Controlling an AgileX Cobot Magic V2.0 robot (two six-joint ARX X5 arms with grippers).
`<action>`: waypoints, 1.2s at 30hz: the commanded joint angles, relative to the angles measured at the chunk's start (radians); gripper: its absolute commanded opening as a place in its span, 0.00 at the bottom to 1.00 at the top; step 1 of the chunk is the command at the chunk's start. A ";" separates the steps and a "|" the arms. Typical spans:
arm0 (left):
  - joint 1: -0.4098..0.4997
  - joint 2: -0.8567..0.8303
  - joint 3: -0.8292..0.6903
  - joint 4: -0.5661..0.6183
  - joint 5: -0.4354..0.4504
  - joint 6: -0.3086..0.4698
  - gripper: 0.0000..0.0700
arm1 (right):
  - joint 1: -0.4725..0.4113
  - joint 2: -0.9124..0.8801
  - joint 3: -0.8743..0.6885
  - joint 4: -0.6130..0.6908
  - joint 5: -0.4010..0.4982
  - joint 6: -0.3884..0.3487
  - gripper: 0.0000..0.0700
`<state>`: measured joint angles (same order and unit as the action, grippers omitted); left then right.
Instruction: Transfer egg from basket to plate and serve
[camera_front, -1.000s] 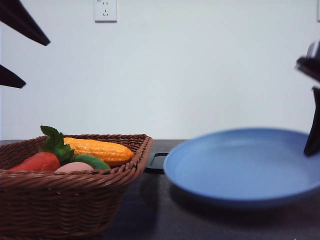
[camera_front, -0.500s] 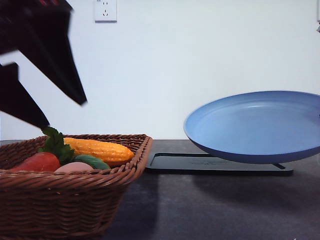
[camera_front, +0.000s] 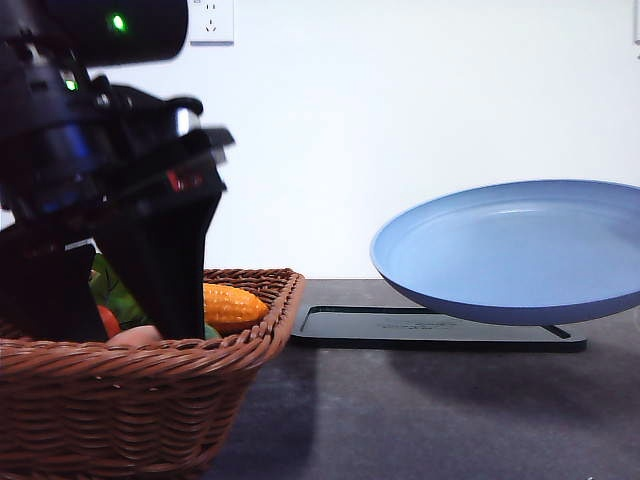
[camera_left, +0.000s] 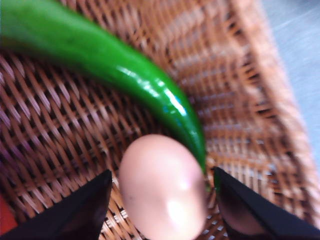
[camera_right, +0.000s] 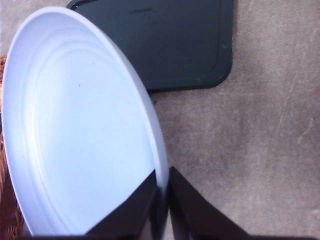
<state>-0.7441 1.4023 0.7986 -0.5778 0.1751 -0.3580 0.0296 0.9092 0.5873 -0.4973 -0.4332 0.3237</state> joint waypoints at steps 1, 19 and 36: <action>-0.010 0.024 0.015 0.013 -0.005 0.003 0.58 | -0.001 0.002 0.010 0.011 -0.004 0.017 0.00; -0.009 0.030 0.021 -0.031 -0.030 0.084 0.31 | -0.001 0.002 0.010 0.011 -0.005 0.017 0.00; -0.052 -0.069 0.386 -0.099 -0.090 0.139 0.31 | -0.001 0.005 0.010 -0.065 -0.161 0.018 0.00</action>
<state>-0.7809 1.3226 1.1585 -0.6850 0.0795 -0.2341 0.0288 0.9092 0.5873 -0.5674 -0.5715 0.3270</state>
